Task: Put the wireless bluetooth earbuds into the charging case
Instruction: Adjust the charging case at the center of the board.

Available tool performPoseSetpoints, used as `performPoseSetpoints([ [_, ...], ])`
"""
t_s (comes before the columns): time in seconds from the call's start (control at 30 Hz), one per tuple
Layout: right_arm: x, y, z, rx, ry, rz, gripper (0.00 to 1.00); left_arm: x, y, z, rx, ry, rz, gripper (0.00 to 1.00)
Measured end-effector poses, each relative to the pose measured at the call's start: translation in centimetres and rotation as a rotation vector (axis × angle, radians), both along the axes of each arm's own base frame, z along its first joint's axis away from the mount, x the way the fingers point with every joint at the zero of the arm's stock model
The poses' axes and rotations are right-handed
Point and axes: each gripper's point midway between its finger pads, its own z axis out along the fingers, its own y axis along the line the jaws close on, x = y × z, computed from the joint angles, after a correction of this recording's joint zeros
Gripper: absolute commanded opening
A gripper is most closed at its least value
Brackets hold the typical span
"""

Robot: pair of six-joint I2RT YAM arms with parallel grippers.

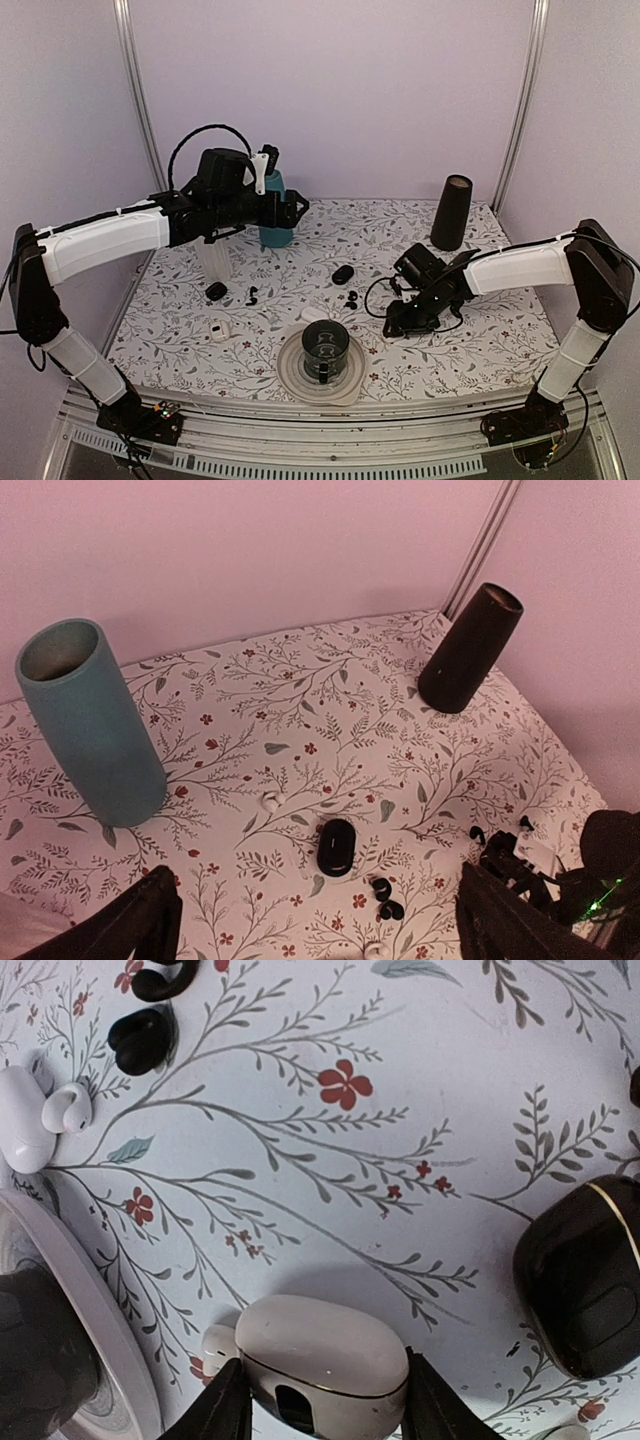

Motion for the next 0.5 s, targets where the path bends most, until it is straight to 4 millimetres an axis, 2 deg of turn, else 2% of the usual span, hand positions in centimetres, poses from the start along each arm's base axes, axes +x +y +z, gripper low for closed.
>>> performPoseSetpoints([
  [0.27,0.4,1.3,0.7,0.044,-0.017,-0.025,0.36,0.0,-0.1,0.0,-0.001,0.001,-0.003,0.96],
  [0.5,0.4,1.5,1.4,0.066,-0.016,-0.049,0.28,-0.1,-0.1,0.0,-0.003,0.001,-0.007,0.96],
])
